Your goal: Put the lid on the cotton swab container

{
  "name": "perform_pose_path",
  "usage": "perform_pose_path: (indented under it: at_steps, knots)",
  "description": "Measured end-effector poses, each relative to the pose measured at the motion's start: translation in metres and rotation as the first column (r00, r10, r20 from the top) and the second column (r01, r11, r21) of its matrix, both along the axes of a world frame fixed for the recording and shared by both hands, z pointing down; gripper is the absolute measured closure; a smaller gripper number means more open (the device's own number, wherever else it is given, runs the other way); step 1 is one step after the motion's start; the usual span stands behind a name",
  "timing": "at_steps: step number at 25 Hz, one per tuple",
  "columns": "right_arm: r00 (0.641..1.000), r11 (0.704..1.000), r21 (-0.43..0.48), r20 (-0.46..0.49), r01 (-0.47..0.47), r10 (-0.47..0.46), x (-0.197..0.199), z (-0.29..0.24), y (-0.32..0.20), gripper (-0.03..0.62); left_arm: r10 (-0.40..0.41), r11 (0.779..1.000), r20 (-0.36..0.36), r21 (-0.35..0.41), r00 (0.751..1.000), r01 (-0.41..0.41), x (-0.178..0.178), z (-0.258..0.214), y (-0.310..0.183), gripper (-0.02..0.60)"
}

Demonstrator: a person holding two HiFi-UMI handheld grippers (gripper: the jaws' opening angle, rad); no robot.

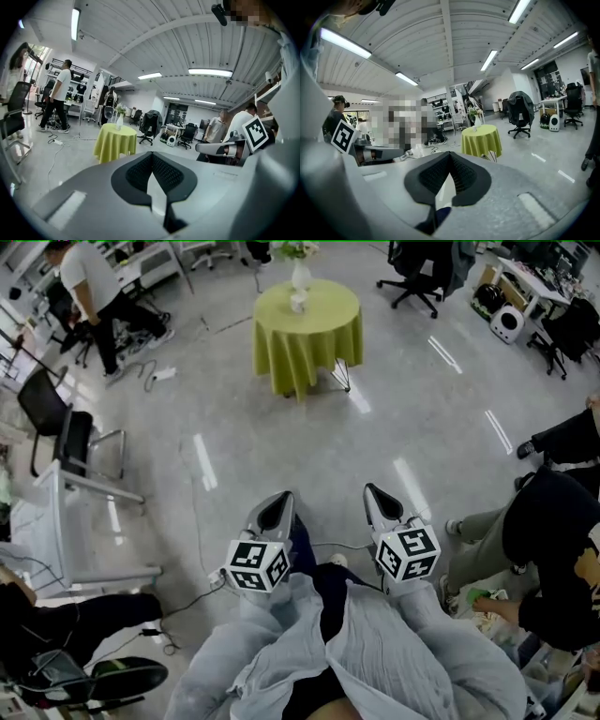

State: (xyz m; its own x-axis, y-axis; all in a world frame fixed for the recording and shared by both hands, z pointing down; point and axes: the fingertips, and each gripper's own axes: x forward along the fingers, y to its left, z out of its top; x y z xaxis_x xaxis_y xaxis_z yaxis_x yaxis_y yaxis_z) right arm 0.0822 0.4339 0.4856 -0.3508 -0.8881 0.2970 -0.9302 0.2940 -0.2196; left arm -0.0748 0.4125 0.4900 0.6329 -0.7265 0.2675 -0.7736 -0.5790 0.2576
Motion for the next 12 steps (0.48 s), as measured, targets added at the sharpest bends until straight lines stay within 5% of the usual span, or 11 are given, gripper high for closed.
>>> perform_pose_path:
  at_steps: [12]
  knots:
    - [1.000, 0.999, -0.028, 0.001, -0.015, 0.015, 0.012, 0.004, -0.032, 0.592, 0.010, 1.000, 0.014, -0.020, 1.000, -0.010, 0.010, 0.003, -0.037, 0.563]
